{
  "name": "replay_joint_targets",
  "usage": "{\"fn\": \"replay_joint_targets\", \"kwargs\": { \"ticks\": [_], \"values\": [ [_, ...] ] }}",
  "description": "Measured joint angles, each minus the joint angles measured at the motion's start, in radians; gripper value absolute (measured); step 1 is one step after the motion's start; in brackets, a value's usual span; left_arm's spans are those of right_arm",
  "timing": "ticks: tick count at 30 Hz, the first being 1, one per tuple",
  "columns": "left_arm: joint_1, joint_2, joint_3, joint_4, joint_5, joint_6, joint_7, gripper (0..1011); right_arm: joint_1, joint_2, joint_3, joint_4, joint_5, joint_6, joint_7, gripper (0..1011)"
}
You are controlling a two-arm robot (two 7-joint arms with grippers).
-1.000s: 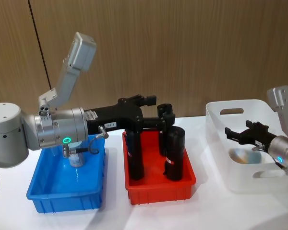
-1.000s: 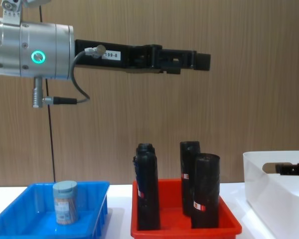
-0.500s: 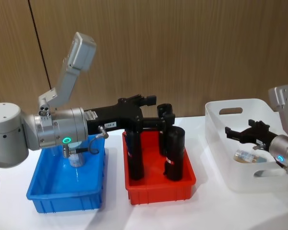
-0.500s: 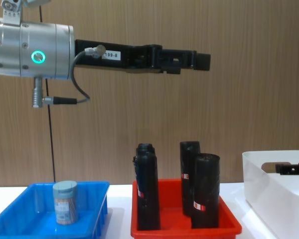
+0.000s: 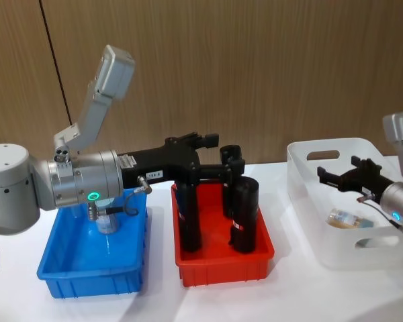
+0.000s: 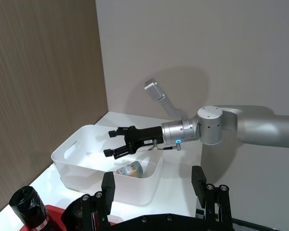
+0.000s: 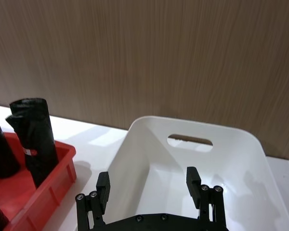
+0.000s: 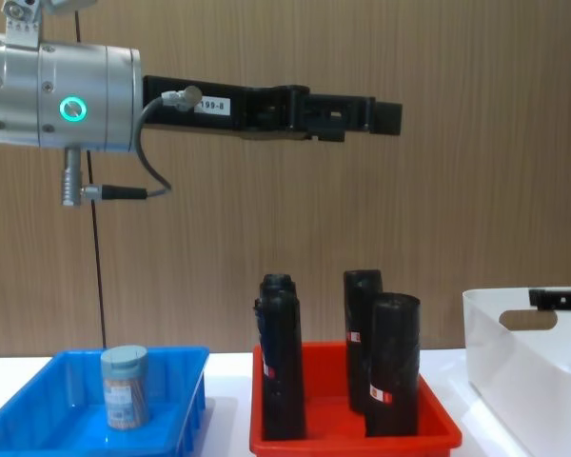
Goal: Pick the cotton swabs from the blue box and place them into the white box.
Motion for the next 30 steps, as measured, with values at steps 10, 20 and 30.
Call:
{"fn": "replay_joint_targets", "kwargs": {
  "ticks": [10,20,30],
  "values": [
    [0.0,0.0,0.0,0.0,0.0,0.0,0.0,1004,-0.116,0.043,0.021,-0.241,0.034,0.008,-0.072,1001],
    [0.0,0.0,0.0,0.0,0.0,0.0,0.0,1004,-0.244,0.088,0.037,-0.473,0.066,0.005,-0.164,1002],
    [0.0,0.0,0.0,0.0,0.0,0.0,0.0,1004,-0.332,0.119,0.047,-0.624,0.079,-0.006,-0.226,1001]
  ]
}}
